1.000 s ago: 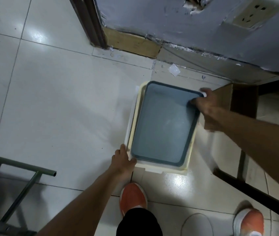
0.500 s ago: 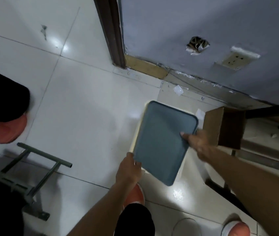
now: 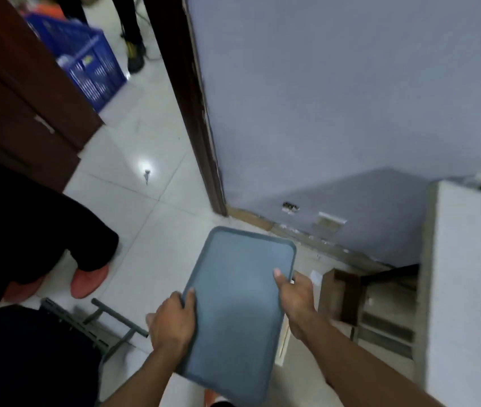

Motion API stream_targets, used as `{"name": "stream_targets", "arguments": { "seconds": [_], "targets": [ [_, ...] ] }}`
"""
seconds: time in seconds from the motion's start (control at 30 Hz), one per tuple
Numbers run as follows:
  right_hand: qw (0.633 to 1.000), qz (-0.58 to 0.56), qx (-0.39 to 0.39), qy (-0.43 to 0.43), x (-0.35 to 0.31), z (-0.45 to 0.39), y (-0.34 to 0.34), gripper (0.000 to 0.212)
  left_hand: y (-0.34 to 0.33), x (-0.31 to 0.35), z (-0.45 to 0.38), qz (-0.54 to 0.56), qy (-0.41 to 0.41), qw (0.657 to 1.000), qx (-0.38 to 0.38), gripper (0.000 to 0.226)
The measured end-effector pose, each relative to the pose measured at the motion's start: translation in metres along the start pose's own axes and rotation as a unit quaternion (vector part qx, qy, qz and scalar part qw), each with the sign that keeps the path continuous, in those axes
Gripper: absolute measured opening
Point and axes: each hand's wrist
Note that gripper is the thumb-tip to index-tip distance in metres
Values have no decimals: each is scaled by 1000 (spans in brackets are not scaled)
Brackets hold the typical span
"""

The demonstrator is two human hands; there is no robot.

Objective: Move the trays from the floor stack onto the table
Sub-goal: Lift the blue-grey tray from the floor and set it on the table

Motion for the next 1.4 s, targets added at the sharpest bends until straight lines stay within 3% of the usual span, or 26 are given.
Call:
{"name": "stream_targets", "arguments": {
  "seconds": [0.13,0.23,0.4,0.53,0.63,0.77,0.97,1.13,1.4],
  "targets": [
    [998,-60,-29,6,-65,78,56,23,66,55,65,145,-42,989,-1,53],
    [995,-38,-62,61,-90,132,87,17,91,86,115,205,-66,976,41,50],
    [982,86,23,165,-75,194,177,31,82,144,202,238,-89,967,29,39],
    [986,113,59,110,-32,201,253,55,44,188,242,226,-140,964,-13,27],
    [988,106,87,65,-1,199,299,50,13,224,274,223,-161,958,-75,20],
    [986,39,161,-1,24,192,343,43,-24,264,313,214,-194,944,-161,31],
    [974,-29,208,-83,47,164,381,37,-81,288,322,168,-157,950,-213,32],
    [969,49,203,-136,54,135,397,50,-110,292,324,147,-134,952,-230,33],
    [952,156,228,-132,44,123,391,54,-130,291,317,124,-165,946,-250,50]
  ]
}}
Point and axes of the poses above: each hand's wrist, its own z-axis away from the middle knuckle, its own y-axis out of the back of the hand, x = y × z, and after that the axes turned 15 degrees about z, right-handed
